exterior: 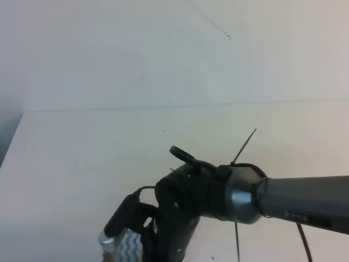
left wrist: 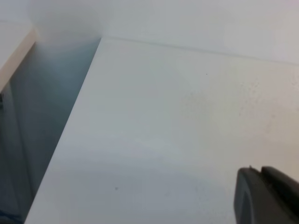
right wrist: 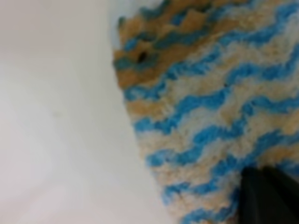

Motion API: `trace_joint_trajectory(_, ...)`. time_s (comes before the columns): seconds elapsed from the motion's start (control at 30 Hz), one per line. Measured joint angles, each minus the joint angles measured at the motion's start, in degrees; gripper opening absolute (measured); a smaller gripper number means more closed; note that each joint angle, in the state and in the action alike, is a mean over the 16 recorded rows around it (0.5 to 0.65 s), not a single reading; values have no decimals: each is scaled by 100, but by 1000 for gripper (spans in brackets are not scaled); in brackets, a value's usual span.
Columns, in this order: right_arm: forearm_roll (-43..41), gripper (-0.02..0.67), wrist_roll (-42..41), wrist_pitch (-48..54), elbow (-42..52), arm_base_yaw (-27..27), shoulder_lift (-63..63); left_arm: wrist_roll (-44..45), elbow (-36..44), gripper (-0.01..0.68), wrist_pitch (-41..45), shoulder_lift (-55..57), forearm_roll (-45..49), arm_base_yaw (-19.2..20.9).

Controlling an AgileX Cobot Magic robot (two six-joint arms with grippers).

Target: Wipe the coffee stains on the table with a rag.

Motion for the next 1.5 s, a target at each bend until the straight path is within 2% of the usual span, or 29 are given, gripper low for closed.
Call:
trace_joint_trajectory(0.17, -1191, 3, 648, -30, 708, -206, -468, -6, 0, -1, 0, 0, 0, 0)
trace_joint_trajectory(0.3, -1766, 3, 979, -233, 1302, -598, -798, -9, 0, -1, 0, 0, 0, 0)
trace_joint_trajectory(0.47, -2018, 3, 1170, -413, 1782, -1195, -1017, -12, -16, -1, 6, 0, 0, 0)
trace_joint_trajectory(0.67, -1829, 3, 1211, -622, 1840, -1761, -1032, -13, -16, -1, 6, 0, 0, 0)
trace_joint_trajectory(0.9, -997, 3, 869, -518, 991, -1874, -645, -11, -16, -1, 6, 0, 0, 0)
trace_joint_trajectory(1.2, 48, 3, 395, -60, -855, -1402, 303, -4, -16, -1, 6, 0, 0, 0)
trace_joint_trajectory(1.37, 88, 3, 458, 193, -1641, -1024, 727, 0, -16, -1, 6, 0, 0, 0)
trace_joint_trajectory(1.5, -303, 3, 684, 518, -2035, -828, 923, 1, -16, -1, 6, 0, 0, 0)
